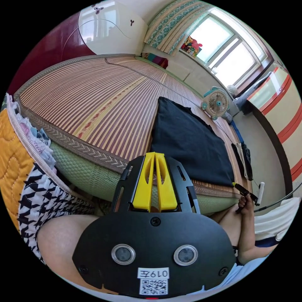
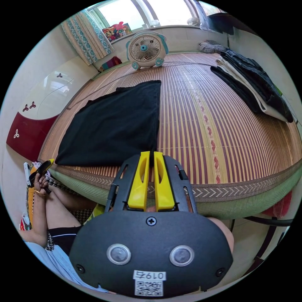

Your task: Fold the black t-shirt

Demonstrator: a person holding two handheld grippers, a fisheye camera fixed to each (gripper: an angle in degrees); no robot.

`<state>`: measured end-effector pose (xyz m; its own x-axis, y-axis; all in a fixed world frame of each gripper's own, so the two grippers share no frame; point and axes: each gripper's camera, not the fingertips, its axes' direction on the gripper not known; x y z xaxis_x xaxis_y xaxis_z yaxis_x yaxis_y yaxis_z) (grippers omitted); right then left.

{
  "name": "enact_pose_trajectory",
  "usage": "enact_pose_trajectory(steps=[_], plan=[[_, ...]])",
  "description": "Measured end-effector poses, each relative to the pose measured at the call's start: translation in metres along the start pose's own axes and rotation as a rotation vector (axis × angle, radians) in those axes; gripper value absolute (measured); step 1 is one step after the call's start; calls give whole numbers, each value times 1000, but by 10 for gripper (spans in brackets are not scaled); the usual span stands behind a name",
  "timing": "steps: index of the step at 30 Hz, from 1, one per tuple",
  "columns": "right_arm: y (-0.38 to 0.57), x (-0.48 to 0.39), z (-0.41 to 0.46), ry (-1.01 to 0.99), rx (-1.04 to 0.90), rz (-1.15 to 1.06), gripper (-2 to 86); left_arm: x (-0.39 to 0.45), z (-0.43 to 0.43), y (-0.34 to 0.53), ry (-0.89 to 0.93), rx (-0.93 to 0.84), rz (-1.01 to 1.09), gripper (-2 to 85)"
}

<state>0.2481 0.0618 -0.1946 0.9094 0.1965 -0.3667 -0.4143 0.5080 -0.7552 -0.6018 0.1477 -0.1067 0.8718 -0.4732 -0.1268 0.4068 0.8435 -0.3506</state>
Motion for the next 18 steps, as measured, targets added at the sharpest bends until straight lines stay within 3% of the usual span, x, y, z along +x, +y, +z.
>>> enact_pose_trajectory(steps=[18], plan=[[-6, -12, -16, 1, 12, -5, -8, -24, 19, -27, 12, -102, -35, 8]])
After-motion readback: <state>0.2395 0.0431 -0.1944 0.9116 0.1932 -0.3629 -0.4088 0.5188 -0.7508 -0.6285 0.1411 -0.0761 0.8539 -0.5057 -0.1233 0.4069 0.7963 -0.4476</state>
